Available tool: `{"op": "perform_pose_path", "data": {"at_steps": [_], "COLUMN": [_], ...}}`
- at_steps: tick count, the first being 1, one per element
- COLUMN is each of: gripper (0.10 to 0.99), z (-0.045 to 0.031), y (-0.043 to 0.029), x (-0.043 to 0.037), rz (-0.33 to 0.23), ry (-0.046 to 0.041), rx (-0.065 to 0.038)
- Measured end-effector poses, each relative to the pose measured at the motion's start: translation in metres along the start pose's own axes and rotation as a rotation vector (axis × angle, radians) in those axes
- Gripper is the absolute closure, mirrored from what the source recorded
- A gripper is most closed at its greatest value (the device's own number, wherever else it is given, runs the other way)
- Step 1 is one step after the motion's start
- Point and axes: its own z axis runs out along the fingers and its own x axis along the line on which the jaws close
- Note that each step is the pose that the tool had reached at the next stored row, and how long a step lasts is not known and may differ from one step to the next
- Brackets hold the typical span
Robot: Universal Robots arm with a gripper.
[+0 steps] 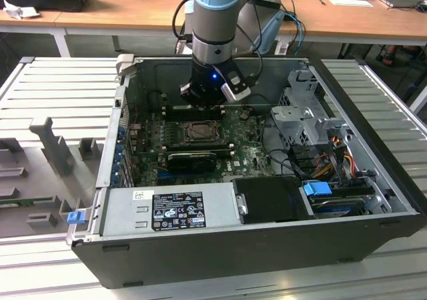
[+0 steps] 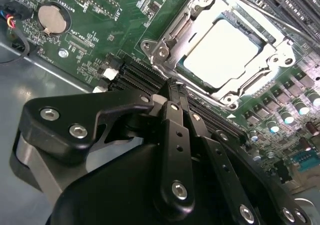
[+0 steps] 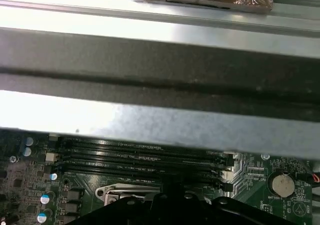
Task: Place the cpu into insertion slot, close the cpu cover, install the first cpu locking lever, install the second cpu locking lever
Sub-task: 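Install the first cpu locking lever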
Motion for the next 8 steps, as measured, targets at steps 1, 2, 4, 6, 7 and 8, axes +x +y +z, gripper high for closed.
{"op": "perform_pose_path", "data": {"at_steps": [1,2,4,6,7,8], "gripper": [0.98,0.98,0.98,0.98,0.98,0.98], "z": [-0.0001,-0.0002,-0.0003,-0.0003,-0.0004,-0.0004], "y": [-0.0008,-0.0014,-0.0023,-0.0026,-0.0027,-0.0029], "x": [0.0001,0.0001,0.0002,0.0002,0.0003,0.0003], "rz": [0.0,0.0,0.0,0.0,0.0,0.0], "ry": [0.0,0.0,0.0,-0.0001,0.0,0.0], "rx": [0.0,0.0,0.0,0.0,0.0,0.0]}}
